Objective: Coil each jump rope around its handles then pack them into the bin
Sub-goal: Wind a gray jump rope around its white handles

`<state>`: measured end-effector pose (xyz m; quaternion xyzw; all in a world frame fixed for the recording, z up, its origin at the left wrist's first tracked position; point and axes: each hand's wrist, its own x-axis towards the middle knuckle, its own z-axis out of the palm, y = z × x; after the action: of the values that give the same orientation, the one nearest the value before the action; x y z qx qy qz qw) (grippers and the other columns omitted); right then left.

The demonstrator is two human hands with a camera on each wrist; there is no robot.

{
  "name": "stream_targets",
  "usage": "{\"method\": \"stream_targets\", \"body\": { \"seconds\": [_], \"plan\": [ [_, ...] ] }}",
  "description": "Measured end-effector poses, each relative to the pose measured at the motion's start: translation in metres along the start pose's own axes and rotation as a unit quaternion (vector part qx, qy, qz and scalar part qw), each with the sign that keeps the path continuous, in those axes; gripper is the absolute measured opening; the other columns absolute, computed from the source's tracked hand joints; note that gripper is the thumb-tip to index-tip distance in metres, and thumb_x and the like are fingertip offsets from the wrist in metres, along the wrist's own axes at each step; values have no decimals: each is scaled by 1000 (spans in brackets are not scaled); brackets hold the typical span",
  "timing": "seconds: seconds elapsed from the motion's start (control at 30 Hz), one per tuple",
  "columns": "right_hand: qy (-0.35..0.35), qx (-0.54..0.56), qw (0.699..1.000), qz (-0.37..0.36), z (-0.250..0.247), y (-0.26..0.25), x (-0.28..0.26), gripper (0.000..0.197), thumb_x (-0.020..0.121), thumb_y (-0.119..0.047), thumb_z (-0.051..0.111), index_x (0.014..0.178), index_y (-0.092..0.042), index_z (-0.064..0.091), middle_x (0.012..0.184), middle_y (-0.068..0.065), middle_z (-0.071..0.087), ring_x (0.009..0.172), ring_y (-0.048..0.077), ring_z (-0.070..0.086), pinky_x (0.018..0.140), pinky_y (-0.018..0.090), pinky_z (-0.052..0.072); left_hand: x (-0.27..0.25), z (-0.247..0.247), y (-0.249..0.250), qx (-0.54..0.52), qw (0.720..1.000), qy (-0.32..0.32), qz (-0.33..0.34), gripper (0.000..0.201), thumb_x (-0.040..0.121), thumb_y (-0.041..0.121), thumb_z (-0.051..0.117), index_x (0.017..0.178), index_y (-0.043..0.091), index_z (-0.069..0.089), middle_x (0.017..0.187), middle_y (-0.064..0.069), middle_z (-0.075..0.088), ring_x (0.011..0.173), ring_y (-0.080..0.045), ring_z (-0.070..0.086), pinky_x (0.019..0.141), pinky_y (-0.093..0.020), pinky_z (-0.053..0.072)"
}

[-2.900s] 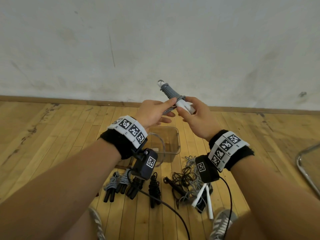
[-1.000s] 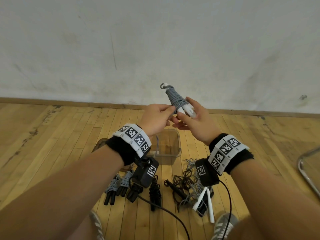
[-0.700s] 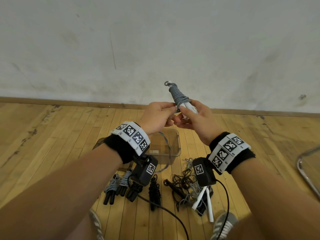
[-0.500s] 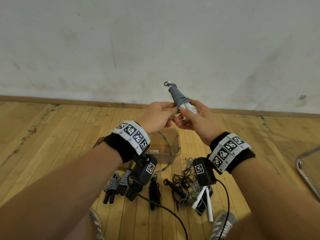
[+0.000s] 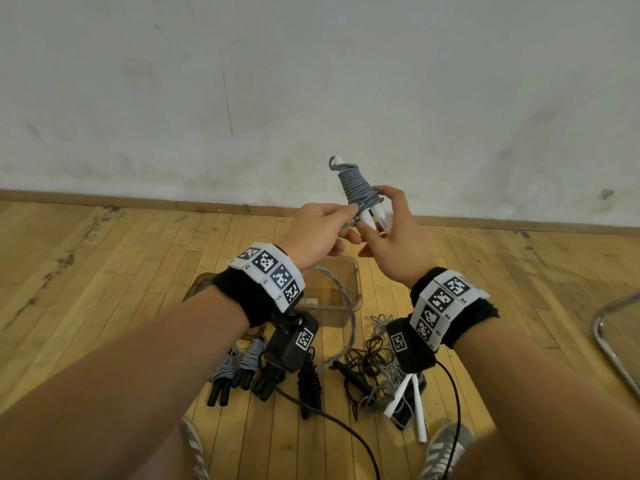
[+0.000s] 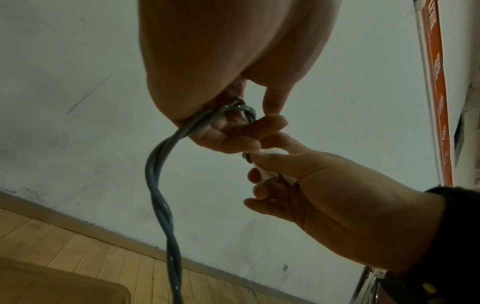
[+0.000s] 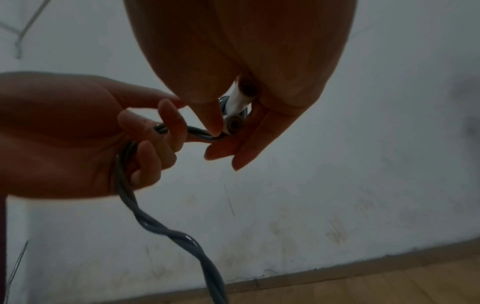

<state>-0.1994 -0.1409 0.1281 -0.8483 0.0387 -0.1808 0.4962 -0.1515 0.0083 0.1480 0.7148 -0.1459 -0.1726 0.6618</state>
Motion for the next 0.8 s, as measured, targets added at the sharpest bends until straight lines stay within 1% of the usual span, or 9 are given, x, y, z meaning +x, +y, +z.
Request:
{"method": "stream_targets", "body": {
  "seconds": [0.1, 0.17, 0.23, 0.3, 0.43, 0.5, 0.57, 0.67, 0.8],
  "plan": [
    [-17, -80, 995, -50, 3, 4, -1, 52, 100, -23, 58, 145, -31, 32, 93, 2, 69, 66, 22, 69, 62, 47, 60, 0, 0, 1, -30, 999, 23, -2, 40, 101, 46, 58, 107, 11, 77, 74, -10, 73, 49, -13, 51, 52, -23, 46],
    [-52, -53, 996, -44, 5, 3, -4, 44, 107, -31, 46, 147, -33, 28, 100, 2, 67, 78, 27, 68, 71, 52, 60, 2, -2, 1, -29, 999, 45, -4, 48, 99, 54, 58, 103, 10, 77, 74, -10, 75, 48, -12, 54, 54, -24, 48],
    [-81, -11, 996, -23, 5, -1, -5, 37, 111, -36, 32, 148, -35, 30, 115, 0, 63, 89, 27, 67, 79, 48, 60, 2, -4, 1, -13, 998, 58, -3, 54, 96, 60, 58, 99, 10, 77, 76, -11, 77, 49, -12, 57, 56, -26, 51],
    [-104, -10, 994, -30, 4, -5, -5, 34, 111, -35, 28, 145, -36, 33, 120, 0, 60, 93, 24, 65, 83, 47, 60, 2, -5, 1, -4, 998, 66, -4, 55, 93, 63, 59, 95, 11, 77, 76, -12, 77, 52, -14, 59, 58, -27, 52],
    [-122, 49, 991, -19, 4, -10, -4, 47, 109, -32, 42, 150, -48, 27, 103, 14, 64, 88, 17, 63, 84, 38, 62, 3, -8, -1, -19, 997, 76, -9, 51, 93, 61, 61, 95, 12, 78, 72, -9, 73, 52, -13, 54, 53, -23, 47],
    [-122, 109, 986, 35, 1, -9, -2, 56, 106, -34, 51, 151, -53, 23, 97, 17, 63, 84, 19, 64, 80, 39, 63, 4, -10, 0, -33, 998, 62, -5, 50, 95, 57, 61, 98, 10, 78, 71, -9, 70, 52, -13, 51, 53, -23, 45],
    [-145, 161, 972, 91, -1, -9, -1, 47, 105, -35, 52, 150, -39, 37, 94, 13, 62, 84, 21, 64, 80, 43, 62, 3, -9, 1, -36, 998, 45, 4, 48, 98, 53, 59, 98, 8, 77, 69, -9, 68, 52, -14, 50, 55, -24, 46],
    [-152, 134, 977, 68, -2, -7, -1, 35, 107, -31, 48, 138, -16, 55, 94, 10, 62, 84, 19, 63, 81, 41, 61, 3, -8, 0, -15, 999, 30, 11, 50, 100, 54, 54, 101, 9, 77, 70, -9, 71, 56, -15, 57, 62, -26, 52],
    [-84, 48, 995, 18, -2, 0, 4, 45, 104, -31, 55, 146, -16, 47, 112, 2, 64, 87, 12, 64, 81, 39, 59, 4, -8, -3, -10, 999, 40, 24, 42, 102, 45, 56, 108, 8, 76, 81, -13, 77, 61, -10, 66, 63, -21, 55]
  ]
}}
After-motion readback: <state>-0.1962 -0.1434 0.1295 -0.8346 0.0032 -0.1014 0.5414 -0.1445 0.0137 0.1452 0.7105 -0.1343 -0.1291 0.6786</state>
